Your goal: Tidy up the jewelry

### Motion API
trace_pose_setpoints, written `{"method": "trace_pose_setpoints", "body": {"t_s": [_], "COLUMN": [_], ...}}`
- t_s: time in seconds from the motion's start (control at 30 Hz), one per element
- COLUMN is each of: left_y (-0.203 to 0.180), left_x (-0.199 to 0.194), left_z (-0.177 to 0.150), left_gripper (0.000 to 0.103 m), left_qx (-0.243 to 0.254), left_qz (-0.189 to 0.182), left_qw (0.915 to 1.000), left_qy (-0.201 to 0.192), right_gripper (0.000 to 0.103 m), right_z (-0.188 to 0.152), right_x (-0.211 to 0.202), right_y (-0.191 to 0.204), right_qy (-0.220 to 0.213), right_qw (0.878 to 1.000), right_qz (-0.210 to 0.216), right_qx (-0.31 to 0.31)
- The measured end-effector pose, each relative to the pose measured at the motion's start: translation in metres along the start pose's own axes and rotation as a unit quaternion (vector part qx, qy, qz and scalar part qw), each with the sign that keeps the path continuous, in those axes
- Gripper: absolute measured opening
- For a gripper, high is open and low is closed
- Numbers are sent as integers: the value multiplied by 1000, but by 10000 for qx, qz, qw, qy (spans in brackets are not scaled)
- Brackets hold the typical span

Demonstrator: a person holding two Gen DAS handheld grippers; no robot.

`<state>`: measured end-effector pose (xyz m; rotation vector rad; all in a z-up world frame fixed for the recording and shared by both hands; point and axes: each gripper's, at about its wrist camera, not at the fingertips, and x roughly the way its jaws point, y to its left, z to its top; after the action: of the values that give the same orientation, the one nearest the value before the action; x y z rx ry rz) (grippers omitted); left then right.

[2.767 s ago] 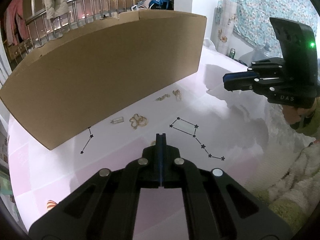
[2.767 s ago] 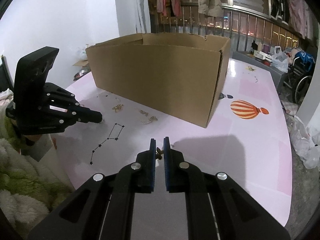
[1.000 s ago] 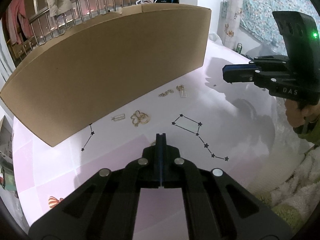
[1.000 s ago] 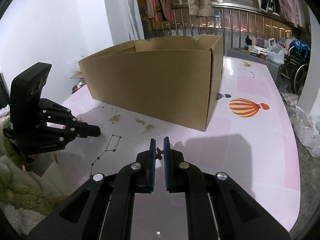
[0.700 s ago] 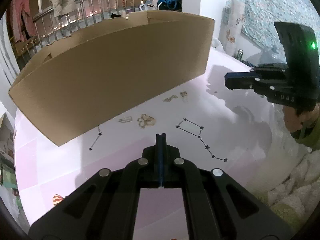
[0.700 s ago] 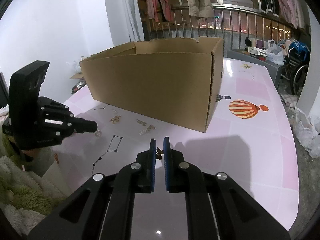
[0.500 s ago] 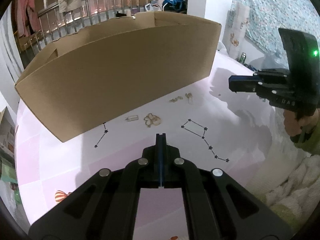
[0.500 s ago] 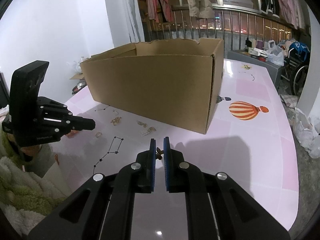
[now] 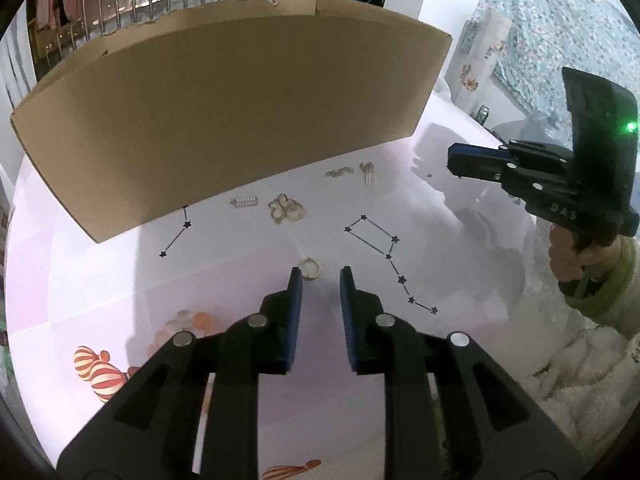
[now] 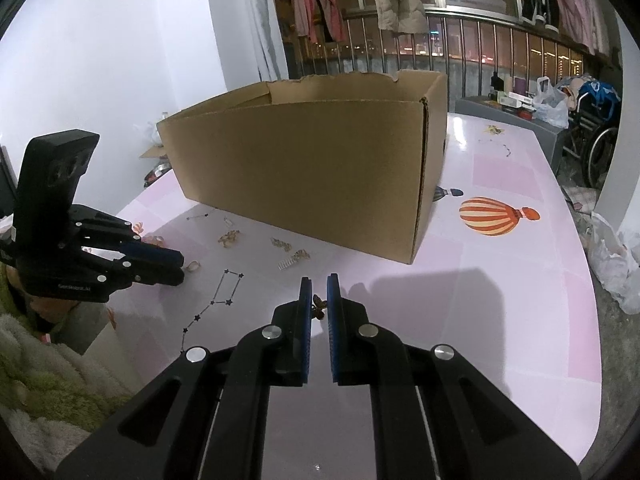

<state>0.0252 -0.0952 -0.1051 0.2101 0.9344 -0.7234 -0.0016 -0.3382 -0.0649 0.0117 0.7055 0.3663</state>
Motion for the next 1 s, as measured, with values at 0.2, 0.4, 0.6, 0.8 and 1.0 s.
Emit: {"method": "trace_pose_setpoints", "body": {"t_s": [0.2,0.4,0.6,0.8,1.0], "left_y": [-2,-4,-5,-11,-17], "left_x": [5,7,9,10,8], "left_z": [3,6,10,7,6], "left_gripper": [18,18,18,11,10], "left_qx": [43,149,219,436,669], "left_qz": [-58,-22,31,259,428], "left_qw": [10000,9999,9997,9986,9968], "left_qy": [-28,-52,-81,-137,-130], "right_gripper": [8,8,8,8,8], "right_z": [-1,-1,-3,-4,-4], "right_x": [0,0,0,2,2], "right_y": [-2,-3,-4,-7,-7], "right_qy": [11,21,23,36,25], "right_qw": [10000,10000,9999,9999,9999], "right_qz": [-25,-37,-51,-68,-66], "right_qx": [30,56,87,129,138]}}
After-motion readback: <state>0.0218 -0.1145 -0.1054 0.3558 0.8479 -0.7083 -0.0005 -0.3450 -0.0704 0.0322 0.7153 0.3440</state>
